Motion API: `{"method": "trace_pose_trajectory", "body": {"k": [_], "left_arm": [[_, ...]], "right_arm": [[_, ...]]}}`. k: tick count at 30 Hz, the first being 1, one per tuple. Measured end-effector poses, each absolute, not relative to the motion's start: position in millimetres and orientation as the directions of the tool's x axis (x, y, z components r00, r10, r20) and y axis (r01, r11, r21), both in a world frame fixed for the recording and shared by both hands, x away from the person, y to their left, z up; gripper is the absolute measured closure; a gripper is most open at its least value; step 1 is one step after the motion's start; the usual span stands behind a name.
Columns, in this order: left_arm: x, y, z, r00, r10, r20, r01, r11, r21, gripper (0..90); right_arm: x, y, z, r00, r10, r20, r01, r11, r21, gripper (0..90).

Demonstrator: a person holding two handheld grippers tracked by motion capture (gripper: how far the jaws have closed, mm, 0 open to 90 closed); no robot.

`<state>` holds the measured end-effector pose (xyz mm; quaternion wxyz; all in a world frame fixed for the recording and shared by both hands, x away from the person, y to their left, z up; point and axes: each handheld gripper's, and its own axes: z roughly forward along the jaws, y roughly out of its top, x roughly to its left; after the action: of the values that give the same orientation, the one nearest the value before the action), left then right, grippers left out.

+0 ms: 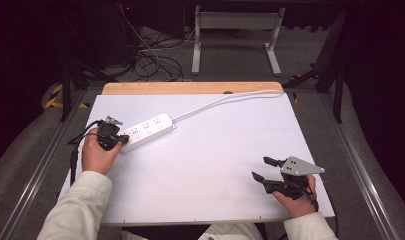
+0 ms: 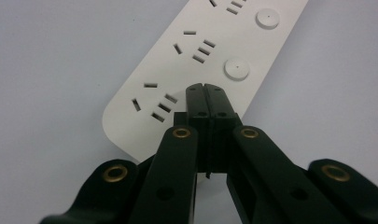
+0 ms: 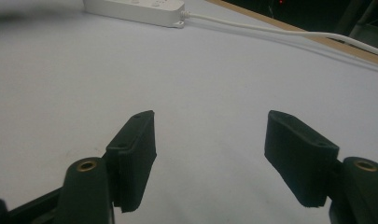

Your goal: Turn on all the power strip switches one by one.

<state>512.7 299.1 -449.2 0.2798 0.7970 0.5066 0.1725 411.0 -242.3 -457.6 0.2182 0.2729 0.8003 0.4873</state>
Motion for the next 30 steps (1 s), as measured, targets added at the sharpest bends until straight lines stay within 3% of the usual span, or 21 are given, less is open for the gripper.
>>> {"method": "trace_pose_trajectory", "body": {"k": [22,25,26,30], "left_arm": [[509.9,301.6,-453.5,0.4,0.915,-0.044,0.717,-0.283,0.636,90.0],[509.3,295.7,-451.8,0.402,0.915,0.013,0.709,-0.32,0.628,90.0],[509.2,287.8,-448.5,0.4,0.914,0.075,0.699,-0.356,0.62,90.0],[510.9,283.5,-441.6,0.419,0.906,0.059,0.668,-0.352,0.656,90.0]], "right_arm": [[408.4,-242.9,-458.6,-0.76,0.645,-0.078,0.229,0.379,0.896,34.4],[408.0,-243.9,-458.5,-0.76,0.645,-0.084,0.226,0.382,0.896,34.3],[408.3,-244.4,-458.4,-0.759,0.646,-0.08,0.228,0.379,0.897,34.3],[408.8,-244.1,-457.9,-0.755,0.651,-0.076,0.23,0.371,0.9,34.3]]}}
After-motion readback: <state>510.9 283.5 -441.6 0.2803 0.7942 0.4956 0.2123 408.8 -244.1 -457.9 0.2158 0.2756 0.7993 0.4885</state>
